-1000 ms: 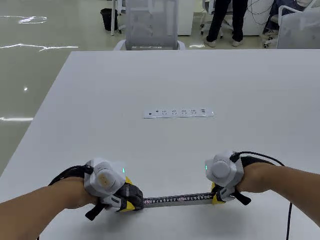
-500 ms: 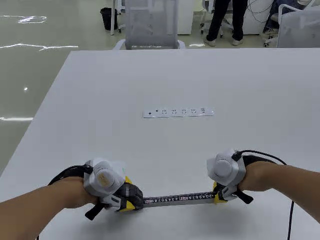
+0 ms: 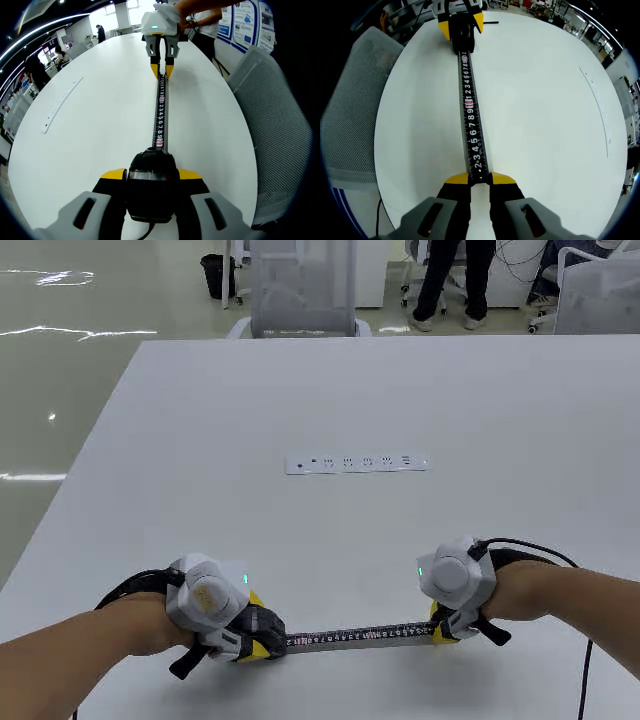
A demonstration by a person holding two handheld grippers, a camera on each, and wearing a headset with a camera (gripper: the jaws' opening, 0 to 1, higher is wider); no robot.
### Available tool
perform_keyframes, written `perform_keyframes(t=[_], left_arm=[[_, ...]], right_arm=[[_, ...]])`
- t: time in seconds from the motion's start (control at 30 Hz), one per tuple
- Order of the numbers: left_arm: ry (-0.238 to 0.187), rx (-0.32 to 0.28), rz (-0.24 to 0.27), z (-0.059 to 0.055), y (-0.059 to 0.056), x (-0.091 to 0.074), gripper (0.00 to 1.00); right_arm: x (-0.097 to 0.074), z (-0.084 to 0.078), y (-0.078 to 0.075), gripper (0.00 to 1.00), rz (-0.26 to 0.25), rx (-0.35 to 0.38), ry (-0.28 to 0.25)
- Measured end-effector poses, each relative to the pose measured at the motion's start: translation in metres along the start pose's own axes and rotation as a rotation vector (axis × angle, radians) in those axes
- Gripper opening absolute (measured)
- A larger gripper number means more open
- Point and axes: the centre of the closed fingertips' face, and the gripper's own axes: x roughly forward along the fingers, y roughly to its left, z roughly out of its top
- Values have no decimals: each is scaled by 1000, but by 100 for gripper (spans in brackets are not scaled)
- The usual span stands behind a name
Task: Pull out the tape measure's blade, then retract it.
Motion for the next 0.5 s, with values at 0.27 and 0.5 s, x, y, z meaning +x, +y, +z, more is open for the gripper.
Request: perform_keyframes(t=[0.27, 0.5], left_arm=[[0, 0, 0, 1, 0, 0, 33], [1, -2, 0, 1, 0, 0, 33]], right_arm=[[-2, -5, 0, 12, 0, 4, 9], [-3, -9, -1, 12, -2, 8, 8]])
